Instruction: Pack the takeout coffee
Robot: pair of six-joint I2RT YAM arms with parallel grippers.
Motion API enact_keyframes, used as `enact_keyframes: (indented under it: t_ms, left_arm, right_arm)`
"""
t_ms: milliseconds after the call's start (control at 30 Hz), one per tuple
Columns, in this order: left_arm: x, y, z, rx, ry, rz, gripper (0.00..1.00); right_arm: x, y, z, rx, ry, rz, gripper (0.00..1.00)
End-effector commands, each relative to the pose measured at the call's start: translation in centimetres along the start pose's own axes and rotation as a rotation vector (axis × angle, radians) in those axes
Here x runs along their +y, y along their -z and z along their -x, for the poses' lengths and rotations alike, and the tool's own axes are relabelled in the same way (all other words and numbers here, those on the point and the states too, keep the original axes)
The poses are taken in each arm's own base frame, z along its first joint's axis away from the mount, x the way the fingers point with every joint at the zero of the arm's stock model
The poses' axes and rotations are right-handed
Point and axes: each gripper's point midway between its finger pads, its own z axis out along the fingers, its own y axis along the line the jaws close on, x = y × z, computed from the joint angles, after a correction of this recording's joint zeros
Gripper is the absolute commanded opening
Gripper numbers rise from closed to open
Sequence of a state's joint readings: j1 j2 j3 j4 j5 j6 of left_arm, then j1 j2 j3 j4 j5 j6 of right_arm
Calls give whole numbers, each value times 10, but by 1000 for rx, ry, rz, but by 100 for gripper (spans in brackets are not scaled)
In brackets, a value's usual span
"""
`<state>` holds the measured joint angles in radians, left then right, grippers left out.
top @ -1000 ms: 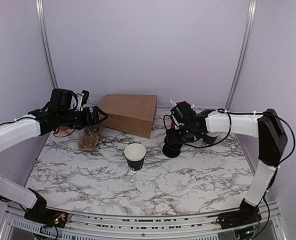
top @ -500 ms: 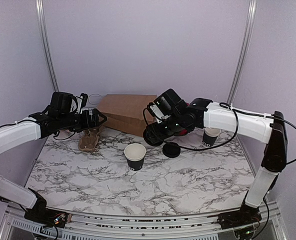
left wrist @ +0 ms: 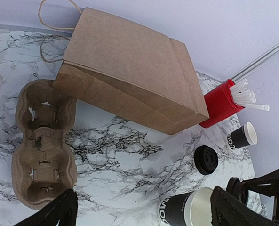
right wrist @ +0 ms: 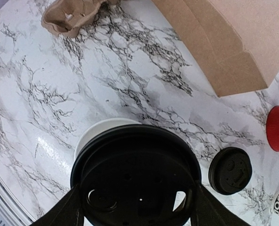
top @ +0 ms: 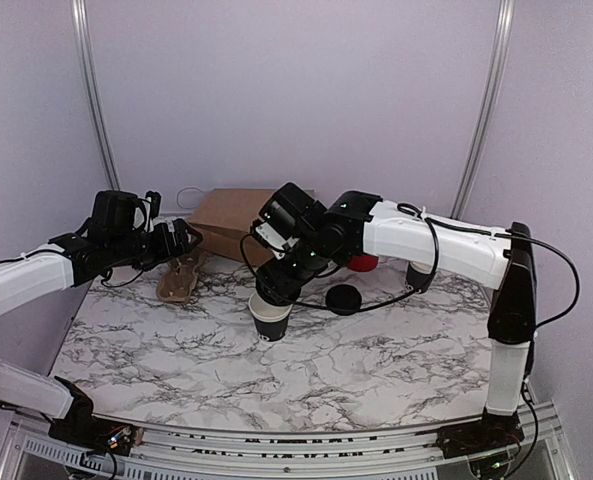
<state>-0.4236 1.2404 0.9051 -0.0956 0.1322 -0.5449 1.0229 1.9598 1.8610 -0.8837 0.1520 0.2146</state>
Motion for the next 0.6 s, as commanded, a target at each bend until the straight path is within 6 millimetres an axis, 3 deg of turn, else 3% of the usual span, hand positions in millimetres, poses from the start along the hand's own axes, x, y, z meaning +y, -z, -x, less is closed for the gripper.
enact_keyframes:
  t_ms: [0, 133, 567]
  left_arm:
    - [3, 4, 3, -29, 18, 0, 99]
    - [4, 2, 0, -18, 22, -3, 99]
    - [5, -3, -2, -2, 28, -15, 99]
  right_arm:
    - [5, -5, -1, 33, 49, -22, 71]
    - [7, -14, -2, 56, 63, -33, 70]
    - [9, -19, 3, 56, 74, -48, 70]
